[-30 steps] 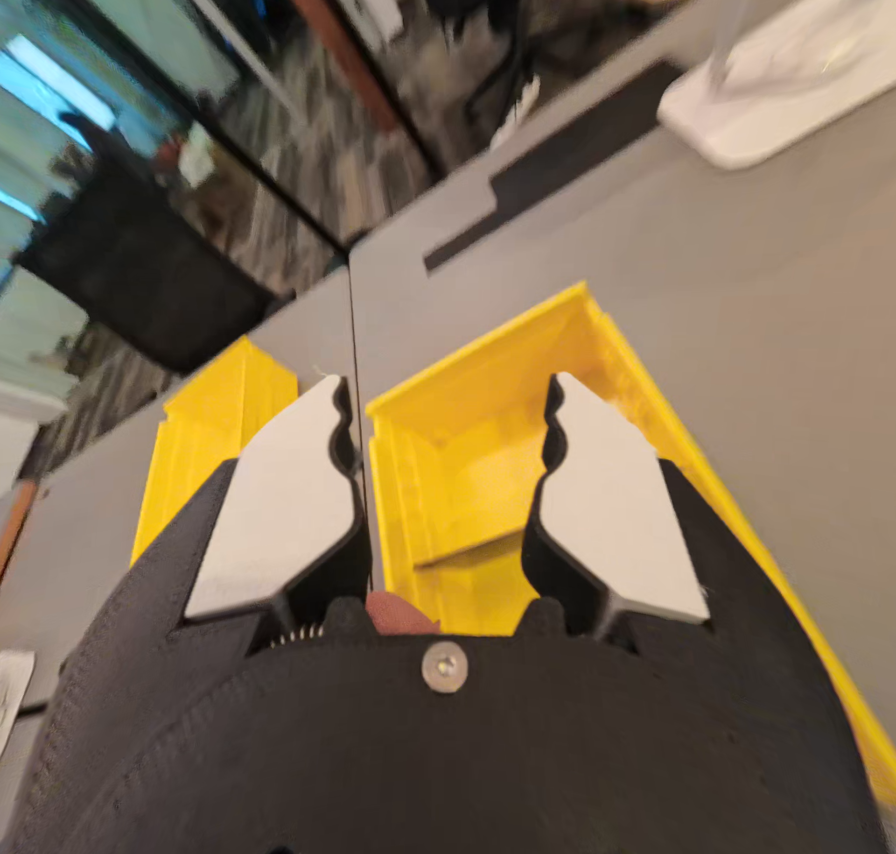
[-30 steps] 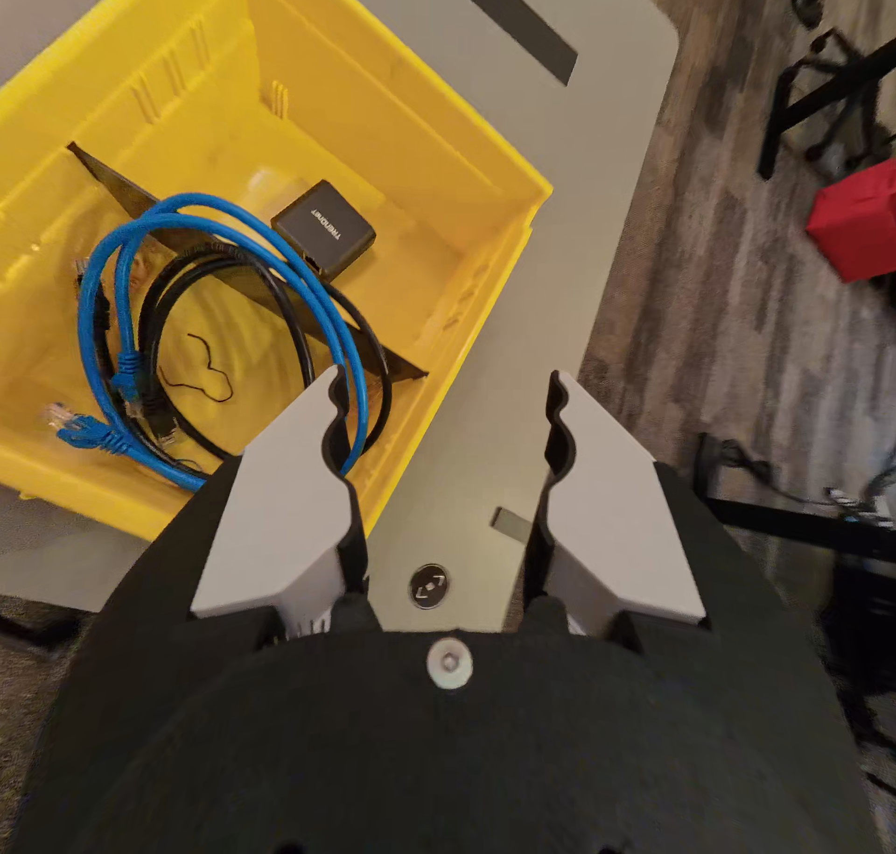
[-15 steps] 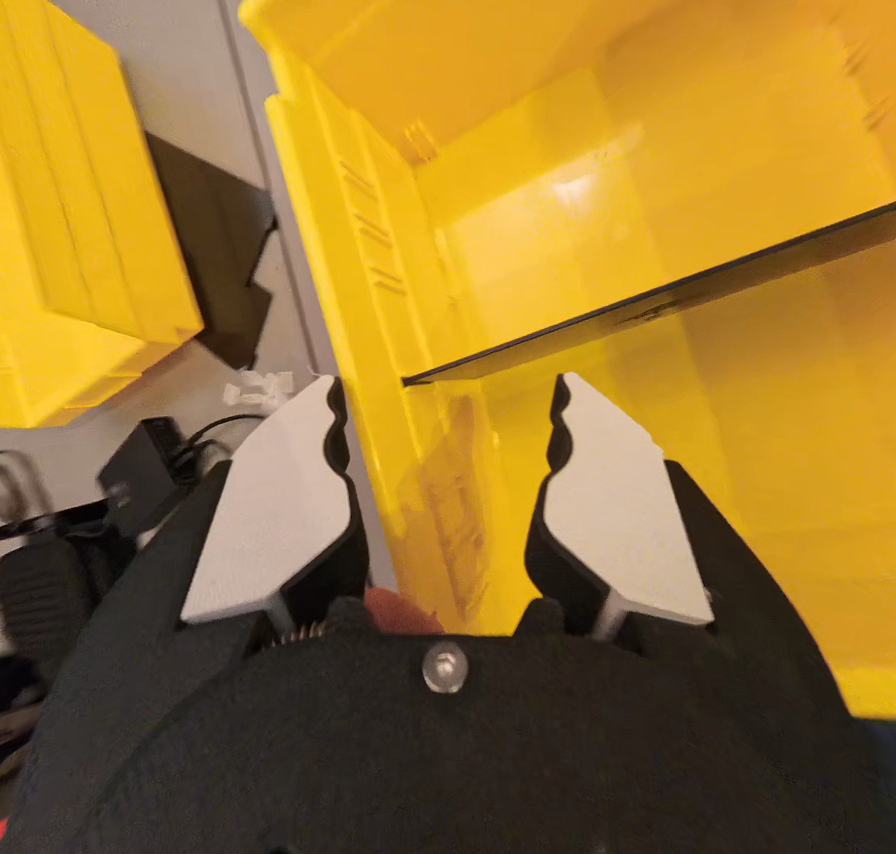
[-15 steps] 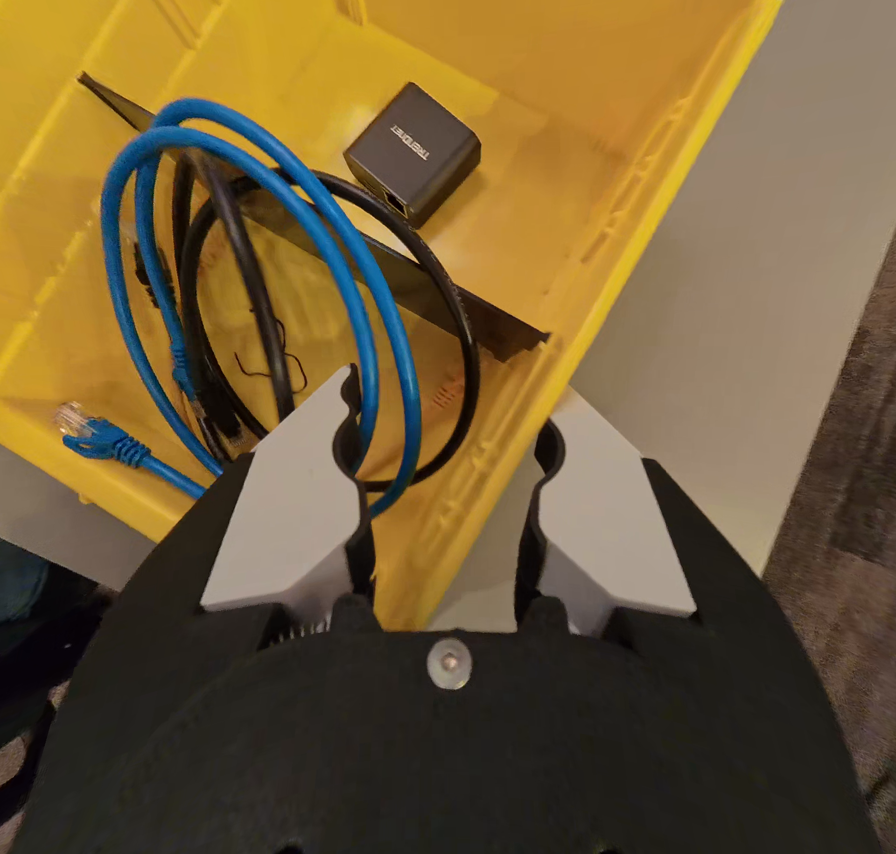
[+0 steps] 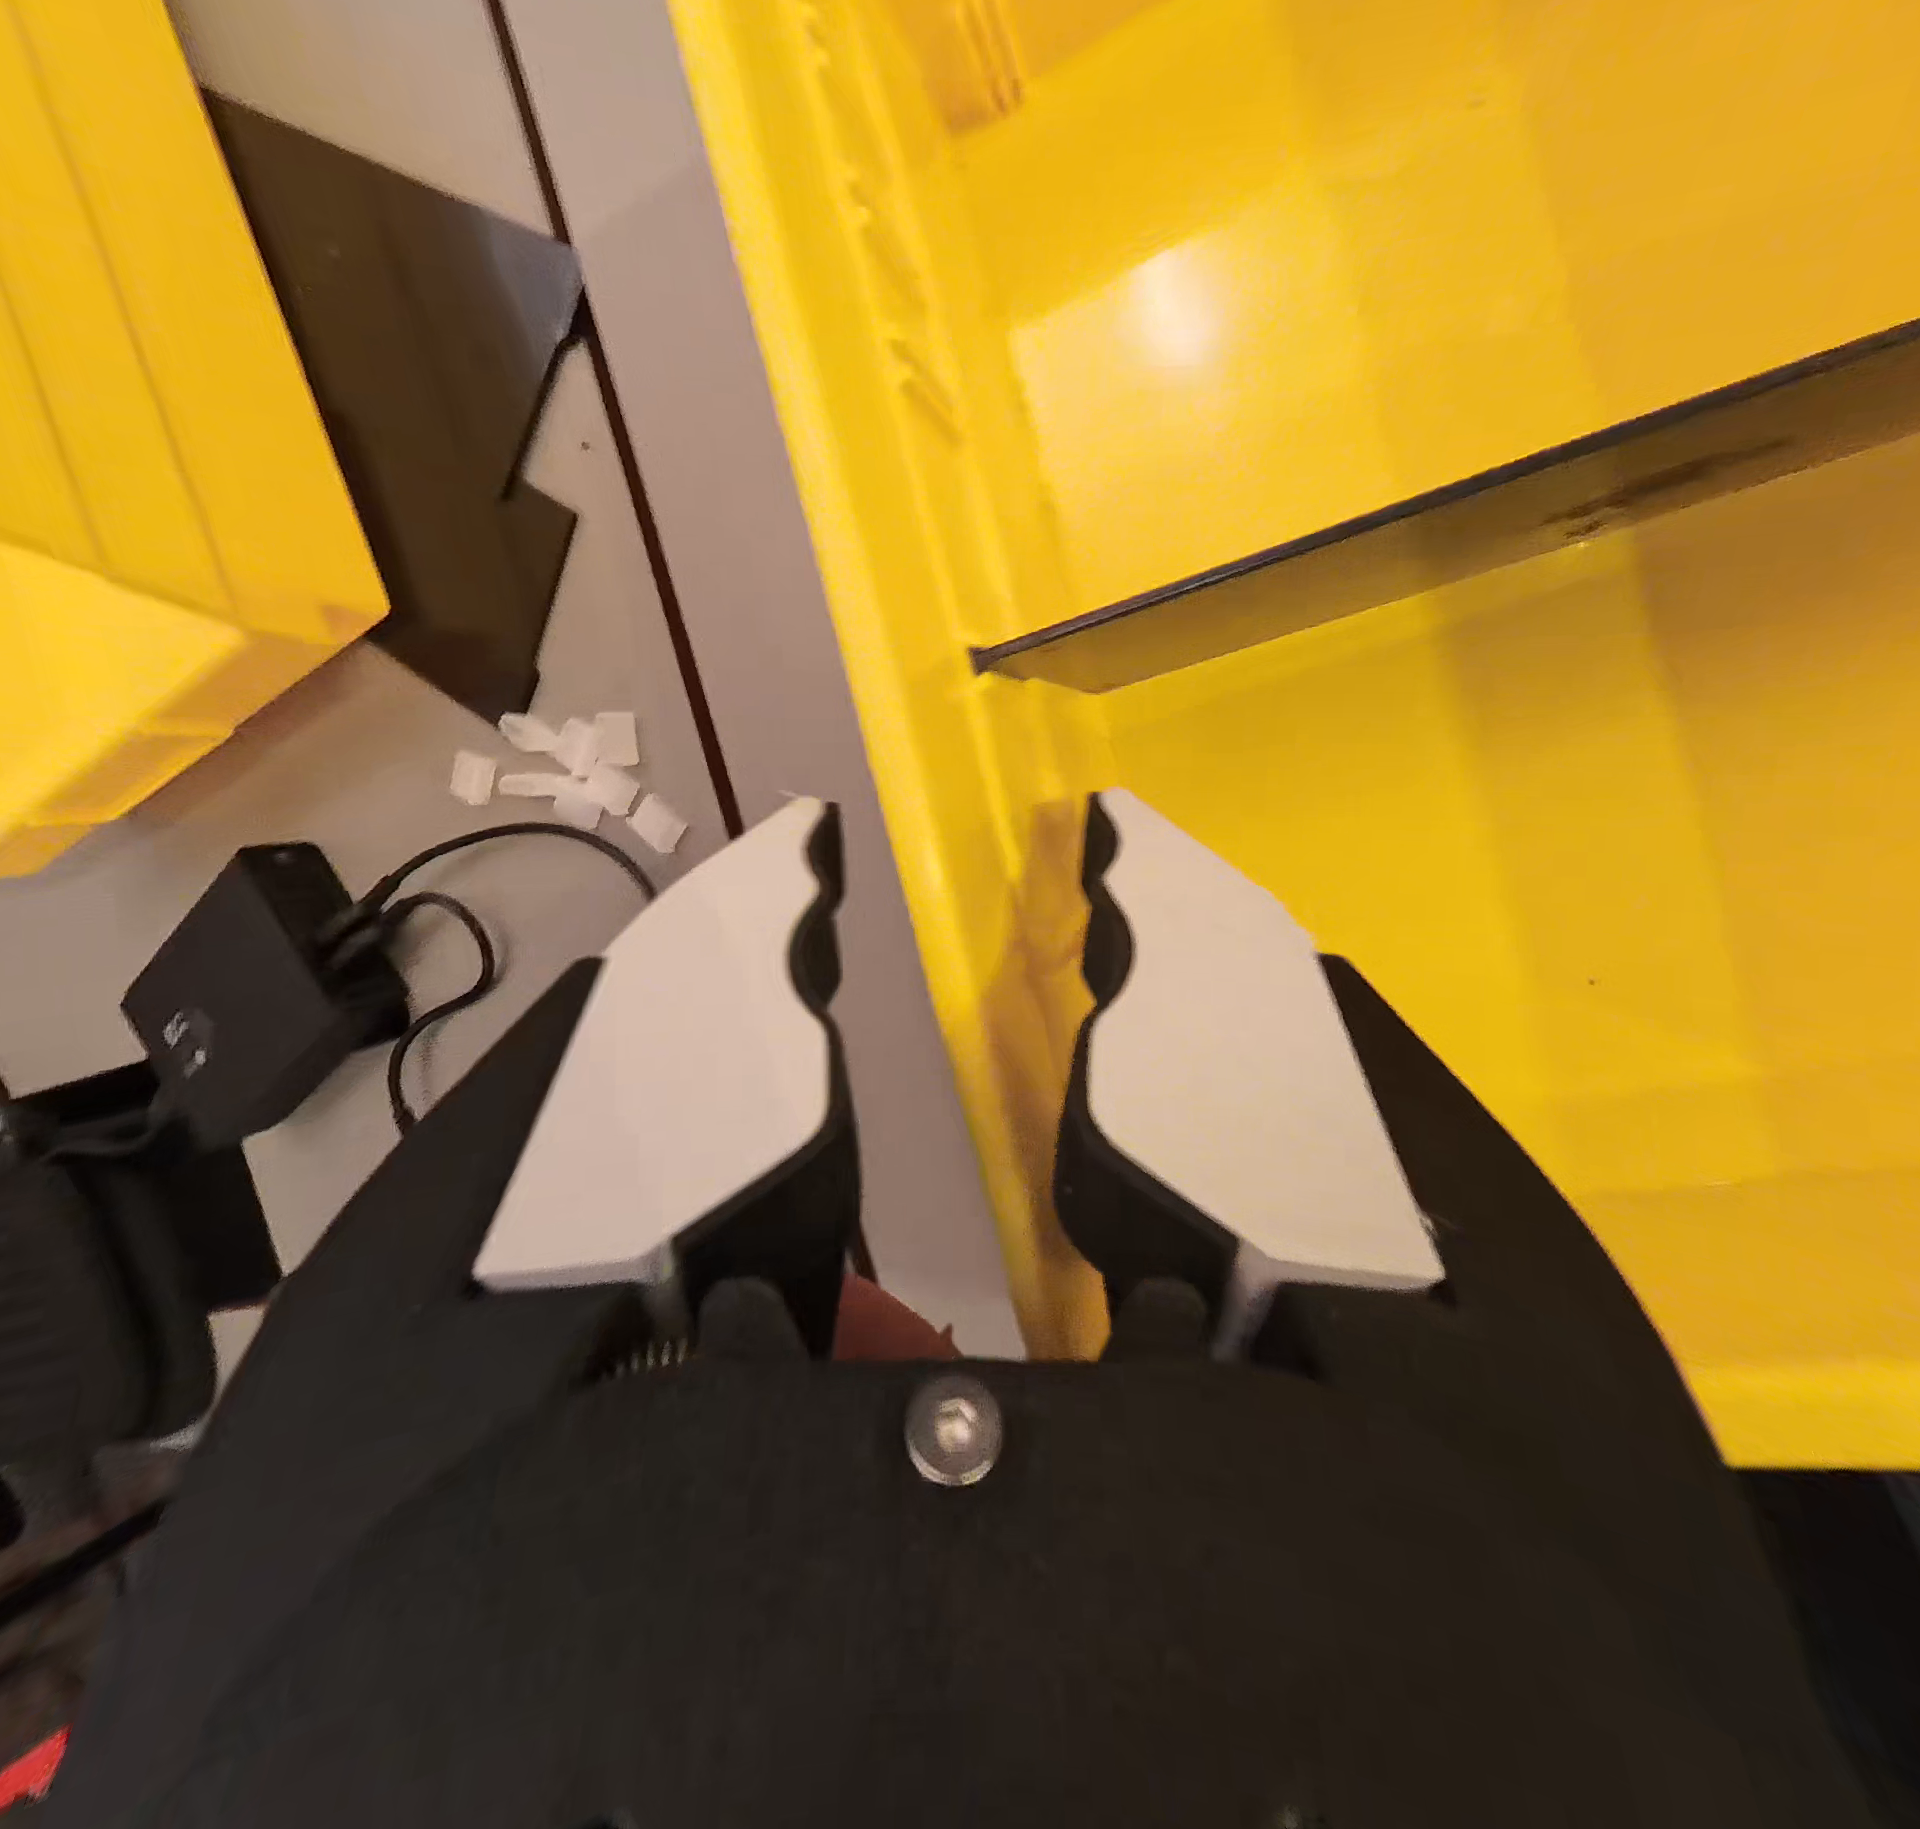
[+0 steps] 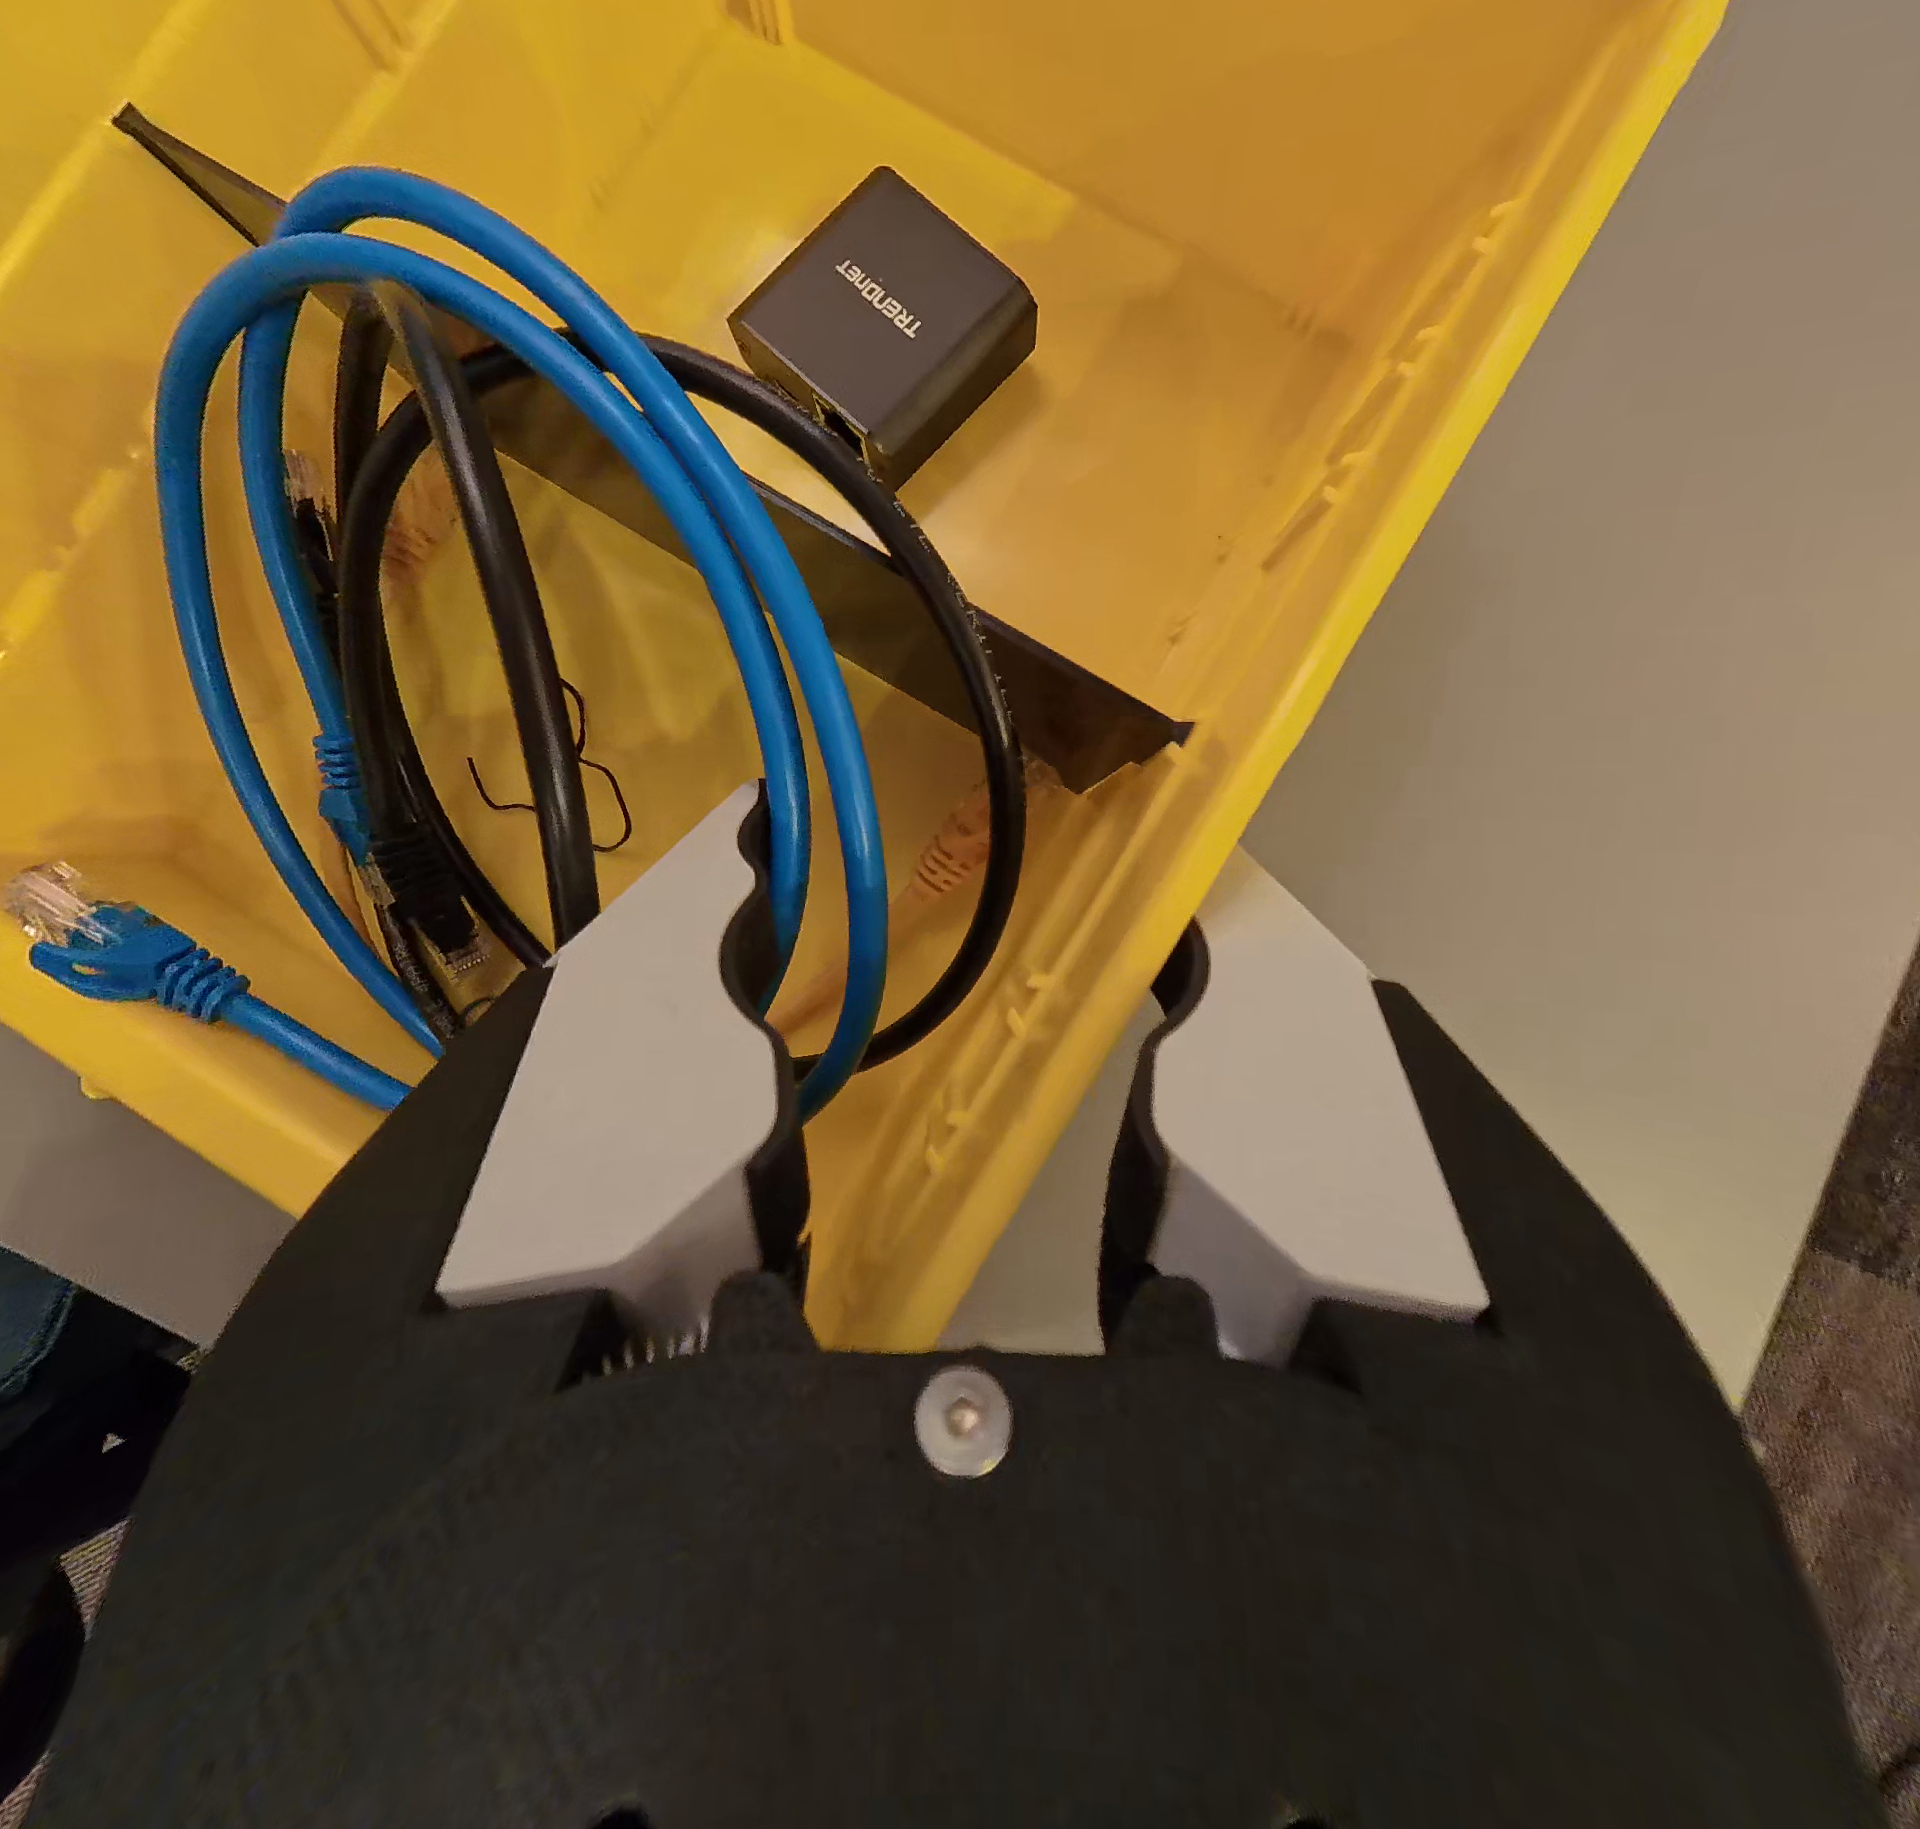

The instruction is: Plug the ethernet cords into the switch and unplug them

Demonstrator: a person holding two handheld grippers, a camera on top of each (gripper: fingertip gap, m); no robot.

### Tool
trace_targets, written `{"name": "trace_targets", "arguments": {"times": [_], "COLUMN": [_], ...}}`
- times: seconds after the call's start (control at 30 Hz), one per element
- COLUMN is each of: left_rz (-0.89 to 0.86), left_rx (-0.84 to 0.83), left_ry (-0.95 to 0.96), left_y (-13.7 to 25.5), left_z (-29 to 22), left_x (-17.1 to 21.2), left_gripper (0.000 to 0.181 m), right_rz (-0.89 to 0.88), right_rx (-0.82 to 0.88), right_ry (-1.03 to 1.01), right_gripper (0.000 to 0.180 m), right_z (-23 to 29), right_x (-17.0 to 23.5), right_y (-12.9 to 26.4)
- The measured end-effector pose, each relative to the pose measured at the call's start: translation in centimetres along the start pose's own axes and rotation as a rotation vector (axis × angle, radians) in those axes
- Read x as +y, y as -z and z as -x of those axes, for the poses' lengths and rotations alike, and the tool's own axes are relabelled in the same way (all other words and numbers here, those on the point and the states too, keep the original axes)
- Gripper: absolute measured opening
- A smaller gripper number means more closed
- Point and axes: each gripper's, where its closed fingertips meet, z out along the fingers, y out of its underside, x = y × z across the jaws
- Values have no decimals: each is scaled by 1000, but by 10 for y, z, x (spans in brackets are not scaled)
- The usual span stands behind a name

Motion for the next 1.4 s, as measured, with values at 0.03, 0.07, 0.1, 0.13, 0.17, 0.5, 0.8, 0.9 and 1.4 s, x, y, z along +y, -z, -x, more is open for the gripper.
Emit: {"name": "trace_targets", "arguments": {"times": [0.03, 0.07, 0.1, 0.13, 0.17, 0.5, 0.8, 0.9, 1.4], "left_rz": [-20, -24, -28, -40, -59, -302, -453, -512, -672], "left_rx": [23, 28, 35, 53, 77, 188, 100, 91, 9], "left_ry": [-7, -7, -6, 5, 18, 181, 239, 288, 492], "left_y": [-1, -3, -4, -5, -5, 22, 69, 89, 174], "left_z": [-5, -6, -7, -8, -10, -26, -12, -3, 31], "left_x": [-3, -3, -4, -5, -7, -29, -25, -19, 20], "left_gripper": [28, 24, 23, 21, 18, 4, 4, 4, 5], "right_rz": [-10, -22, -33, -40, -43, -82, -103, -112, -187], "right_rx": [-8, -19, -31, -38, -42, -185, -310, -373, -717], "right_ry": [7, 5, 0, 5, 15, 93, 182, 196, 119], "right_gripper": [67, 67, 68, 67, 67, 83, 87, 96, 141], "right_z": [4, 9, 14, 19, 24, 106, 206, 249, 465], "right_x": [-2, -5, -9, -11, -14, -51, -94, -108, -164], "right_y": [-2, -4, -6, -8, -10, -36, -70, -80, -88]}}
